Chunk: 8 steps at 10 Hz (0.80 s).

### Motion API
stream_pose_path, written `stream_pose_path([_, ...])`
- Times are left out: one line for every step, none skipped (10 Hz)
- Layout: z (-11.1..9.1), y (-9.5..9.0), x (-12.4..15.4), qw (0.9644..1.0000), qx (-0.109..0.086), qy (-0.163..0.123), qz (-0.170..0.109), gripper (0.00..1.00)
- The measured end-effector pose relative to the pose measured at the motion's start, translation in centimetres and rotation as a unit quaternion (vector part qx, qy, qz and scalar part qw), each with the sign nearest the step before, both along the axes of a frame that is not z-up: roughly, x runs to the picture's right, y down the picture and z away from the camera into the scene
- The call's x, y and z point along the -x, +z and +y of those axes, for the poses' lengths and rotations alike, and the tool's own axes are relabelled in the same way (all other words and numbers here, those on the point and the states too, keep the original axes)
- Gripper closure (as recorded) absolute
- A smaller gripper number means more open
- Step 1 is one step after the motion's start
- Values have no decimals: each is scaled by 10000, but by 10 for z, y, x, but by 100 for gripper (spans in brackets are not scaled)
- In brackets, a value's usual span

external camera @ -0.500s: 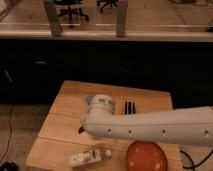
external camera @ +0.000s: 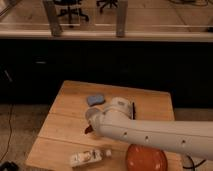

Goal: Place the pepper in the ceramic bowl

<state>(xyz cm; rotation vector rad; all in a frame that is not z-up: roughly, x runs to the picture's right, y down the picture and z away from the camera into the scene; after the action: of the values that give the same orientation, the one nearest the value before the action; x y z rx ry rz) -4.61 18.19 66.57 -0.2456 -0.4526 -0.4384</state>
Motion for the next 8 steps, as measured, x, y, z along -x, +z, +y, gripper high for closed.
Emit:
stream_pose_path([3, 1, -8, 10000, 11, 95, -22, 100])
stream_pose_path([8, 2, -15, 9998, 32, 187, -47, 100])
stream_pose_path([16, 2, -24, 9996, 64, 282, -61, 100])
stream_pose_path([19, 1, -30, 9994, 51, 338, -63, 100])
stream_pose_path([26, -1, -39, 9990, 61, 440, -70, 100])
stream_pose_path([32, -4, -52, 9985, 46, 547, -71, 100])
stream_pose_path([37, -7, -65, 9979, 38, 649, -54, 100])
stream_pose_path([39, -8, -73, 9975, 40, 707, -44, 100])
